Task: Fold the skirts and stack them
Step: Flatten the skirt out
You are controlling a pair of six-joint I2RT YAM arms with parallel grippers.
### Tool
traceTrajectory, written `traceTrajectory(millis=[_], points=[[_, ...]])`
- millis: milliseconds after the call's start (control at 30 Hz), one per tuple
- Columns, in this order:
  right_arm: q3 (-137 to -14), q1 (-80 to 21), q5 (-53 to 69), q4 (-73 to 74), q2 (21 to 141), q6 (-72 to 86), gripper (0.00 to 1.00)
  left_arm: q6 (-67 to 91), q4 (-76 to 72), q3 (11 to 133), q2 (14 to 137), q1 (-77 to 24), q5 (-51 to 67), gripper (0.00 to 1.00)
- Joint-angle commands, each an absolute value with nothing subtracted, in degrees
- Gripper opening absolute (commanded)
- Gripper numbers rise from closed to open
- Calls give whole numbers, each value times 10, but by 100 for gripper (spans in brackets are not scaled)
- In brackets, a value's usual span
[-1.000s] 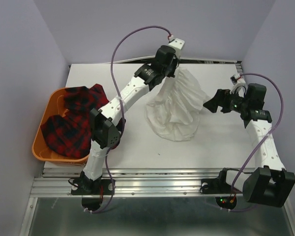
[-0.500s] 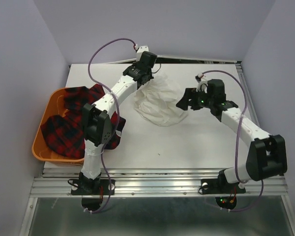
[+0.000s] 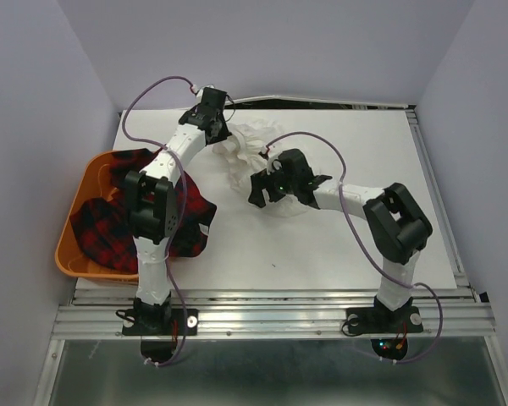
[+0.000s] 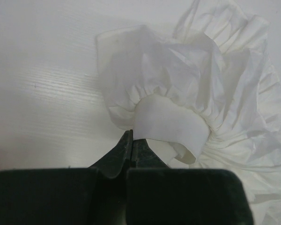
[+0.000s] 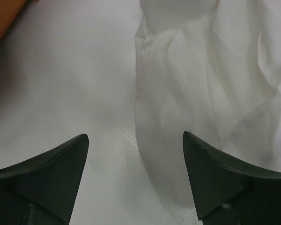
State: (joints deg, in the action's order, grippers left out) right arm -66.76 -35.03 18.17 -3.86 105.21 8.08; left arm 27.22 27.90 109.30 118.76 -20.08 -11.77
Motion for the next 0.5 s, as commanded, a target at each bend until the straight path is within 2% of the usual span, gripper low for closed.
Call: traceTrajectory(millis=[0, 100, 133, 200, 233, 300, 333, 467], points=[[-726, -351, 93, -99, 1106, 40, 86, 248, 272, 1091, 1178, -203, -70, 0], [-741, -351, 27, -106, 1141, 18, 74, 230, 266, 1080, 1180, -201, -56, 0], [-745, -351, -9, -107, 1154, 6, 63, 225, 257, 1071, 1178, -201, -52, 0], [-746, -351, -46, -104, 1161, -24, 52, 209, 249, 1061, 1171, -201, -37, 0], [-744, -351, -60, -100, 1162, -30, 32, 205, 240, 1049, 1169, -201, -33, 0], [-730, -345, -73, -93, 1142, -27, 4, 199, 236, 1035, 1161, -201, -31, 0], [-708, -328, -67, -85, 1129, -26, 1, 197, 232, 1020, 1152, -201, -31, 0], [-627, -256, -19, -72, 1039, -34, 1, 200, 222, 964, 1121, -202, -15, 0]])
